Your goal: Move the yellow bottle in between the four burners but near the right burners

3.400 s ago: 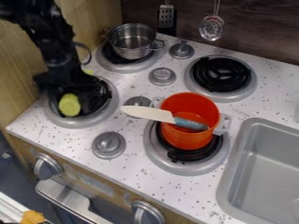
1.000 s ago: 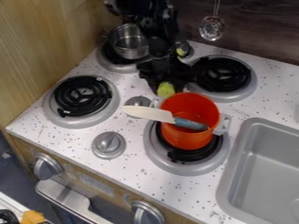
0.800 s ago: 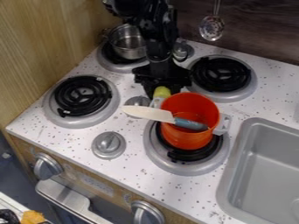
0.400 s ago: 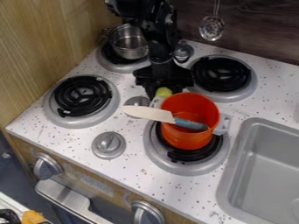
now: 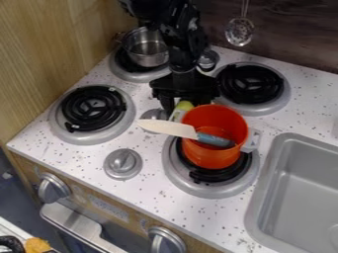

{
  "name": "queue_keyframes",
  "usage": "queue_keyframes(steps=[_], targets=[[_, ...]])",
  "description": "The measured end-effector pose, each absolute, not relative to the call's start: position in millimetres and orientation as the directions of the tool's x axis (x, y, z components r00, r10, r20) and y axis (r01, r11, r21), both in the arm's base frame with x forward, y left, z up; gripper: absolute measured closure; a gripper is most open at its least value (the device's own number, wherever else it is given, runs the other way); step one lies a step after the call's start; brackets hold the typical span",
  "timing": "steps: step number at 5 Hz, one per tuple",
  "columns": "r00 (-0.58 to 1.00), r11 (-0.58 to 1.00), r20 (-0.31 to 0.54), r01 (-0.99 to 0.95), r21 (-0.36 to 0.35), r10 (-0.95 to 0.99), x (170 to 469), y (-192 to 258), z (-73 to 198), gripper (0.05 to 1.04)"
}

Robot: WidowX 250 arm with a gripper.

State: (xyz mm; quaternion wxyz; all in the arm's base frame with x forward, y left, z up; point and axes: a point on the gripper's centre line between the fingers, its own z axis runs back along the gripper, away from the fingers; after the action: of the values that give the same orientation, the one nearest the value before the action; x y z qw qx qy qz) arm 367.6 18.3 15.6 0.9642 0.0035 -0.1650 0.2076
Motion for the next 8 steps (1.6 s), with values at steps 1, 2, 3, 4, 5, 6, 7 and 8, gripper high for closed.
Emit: queue_keyframes(steps=[1, 2, 3, 4, 5, 6, 7, 8], targets=[[0.855, 0.908, 0.326, -0.417, -0.030, 0.403, 366, 10, 20, 0.083], [0.841, 0.902, 0.350, -0.431, -0.030, 0.413, 368, 11, 28, 0.083], [0.856, 0.914, 0.336, -0.403, -0.043, 0.393, 366, 9, 30, 0.083], [0.889, 0.931, 0.287, -0.363, -0.030, 0.356, 359, 18, 41, 0.083], [0.906, 0.944, 0.274, -0.330, -0.020, 0.322, 350, 34, 57, 0.083], [0.935, 0.966, 0.243, -0.255, -0.039, 0.257, 342, 55, 60, 0.083], [0.947, 0.976, 0.238, -0.210, -0.052, 0.216, 337, 61, 68, 0.083], [0.965, 0.987, 0.208, -0.143, -0.079, 0.157, 333, 64, 71, 0.083]])
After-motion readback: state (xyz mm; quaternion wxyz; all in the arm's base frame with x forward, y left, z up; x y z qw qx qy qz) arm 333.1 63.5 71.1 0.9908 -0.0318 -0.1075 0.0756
